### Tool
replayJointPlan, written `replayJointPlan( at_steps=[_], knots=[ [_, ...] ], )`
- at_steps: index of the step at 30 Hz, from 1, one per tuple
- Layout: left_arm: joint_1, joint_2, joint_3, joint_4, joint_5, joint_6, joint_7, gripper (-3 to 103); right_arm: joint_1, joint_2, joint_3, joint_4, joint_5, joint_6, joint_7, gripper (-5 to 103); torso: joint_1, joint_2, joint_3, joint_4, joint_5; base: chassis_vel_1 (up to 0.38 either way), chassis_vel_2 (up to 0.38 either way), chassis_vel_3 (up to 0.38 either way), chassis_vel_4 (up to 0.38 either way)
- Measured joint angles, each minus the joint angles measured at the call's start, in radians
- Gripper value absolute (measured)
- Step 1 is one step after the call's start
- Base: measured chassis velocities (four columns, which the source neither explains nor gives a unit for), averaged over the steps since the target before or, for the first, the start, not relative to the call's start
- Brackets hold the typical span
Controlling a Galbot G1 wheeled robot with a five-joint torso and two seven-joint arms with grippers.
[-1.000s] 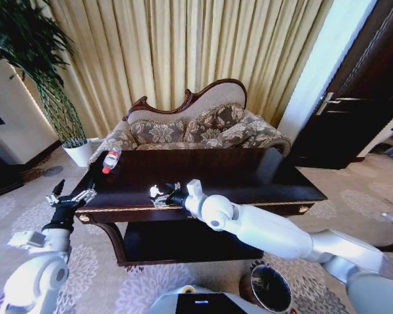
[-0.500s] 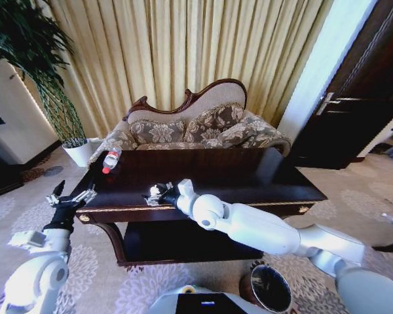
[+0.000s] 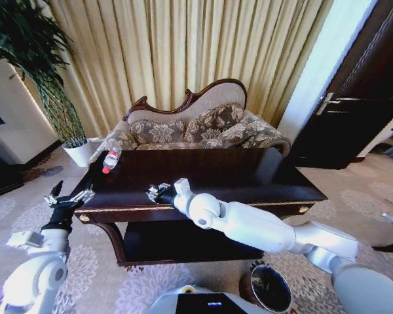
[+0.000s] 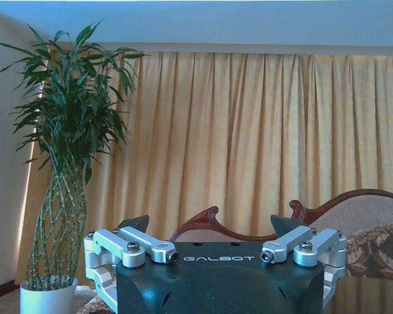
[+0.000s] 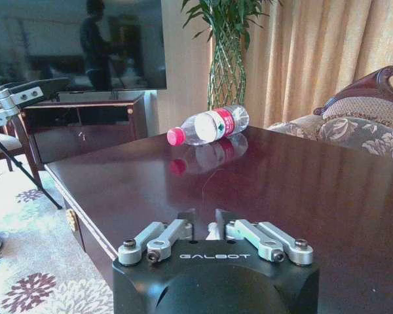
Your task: Move to the front of the table and place the trash on the table into the trash bin.
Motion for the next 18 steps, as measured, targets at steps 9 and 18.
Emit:
replayJointPlan(
  at_steps=[9, 18],
  knots=[
    [0.002, -0.005, -0.008, 0.000, -0.006, -0.002, 0.000, 100, 0.005, 0.010, -0.007, -0.003, 0.000, -0.001, 0.004, 0, 0.000, 0.000, 0.000, 0.0001, 0.0000, 0.000, 0.000, 0.000, 0.000],
    [0.000, -0.006, -0.007, 0.006, -0.005, -0.005, 0.002, 100, -0.003, 0.007, 0.005, -0.001, 0.007, -0.019, -0.004, 18, 0.000, 0.000, 0.000, 0.0000, 0.0000, 0.000, 0.000, 0.000, 0.000]
  ],
)
